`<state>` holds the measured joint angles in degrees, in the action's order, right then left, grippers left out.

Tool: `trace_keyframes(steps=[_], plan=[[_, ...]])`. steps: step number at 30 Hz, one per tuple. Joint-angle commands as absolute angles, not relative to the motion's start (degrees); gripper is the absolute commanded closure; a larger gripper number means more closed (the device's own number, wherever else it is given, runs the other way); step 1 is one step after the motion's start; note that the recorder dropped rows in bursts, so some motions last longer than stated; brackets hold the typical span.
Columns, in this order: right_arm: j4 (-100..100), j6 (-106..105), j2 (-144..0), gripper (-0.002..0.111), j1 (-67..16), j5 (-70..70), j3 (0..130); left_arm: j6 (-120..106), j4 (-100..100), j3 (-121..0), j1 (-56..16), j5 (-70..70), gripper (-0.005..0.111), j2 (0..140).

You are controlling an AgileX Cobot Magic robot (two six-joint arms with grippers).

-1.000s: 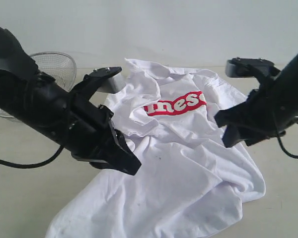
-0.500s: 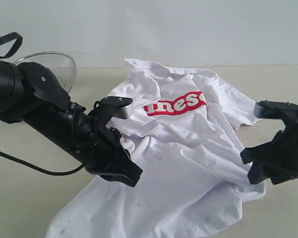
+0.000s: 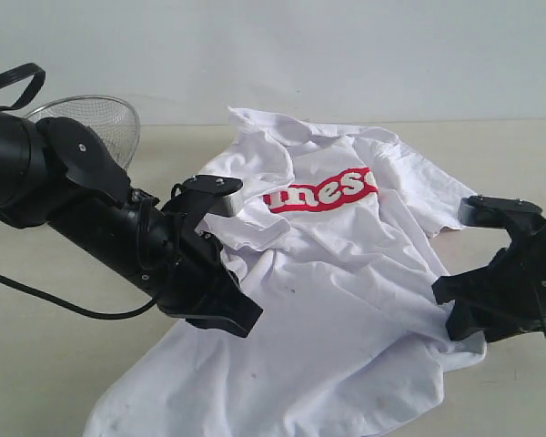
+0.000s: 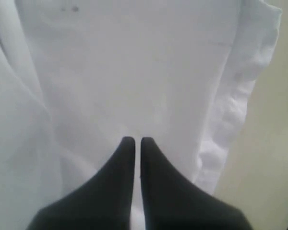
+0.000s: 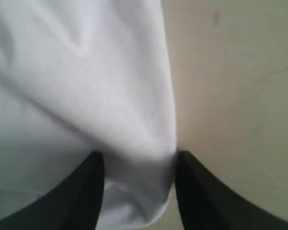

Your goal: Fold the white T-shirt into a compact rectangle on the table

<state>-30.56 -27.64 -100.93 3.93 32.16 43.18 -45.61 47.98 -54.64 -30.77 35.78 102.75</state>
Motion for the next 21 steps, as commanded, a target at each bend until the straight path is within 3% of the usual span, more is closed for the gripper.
trace_keyframes(steps=[1, 4, 21], plan=[[-38.85, -35.59, -102.80, 0.078, 4.07, 34.55, 42.63, -46.02, 48.46, -54.55, -31.18, 35.48, 0.102, 102.62], [-39.69, -37.14, -102.80, 0.107, 4.07, 36.06, 42.63, -46.02, 48.46, -54.55, -31.18, 35.48, 0.102, 102.62], [-41.43, -31.41, -92.94, 0.108, 3.97, 50.15, 53.30, -46.02, 47.35, -54.55, -31.18, 35.82, 0.102, 102.62]])
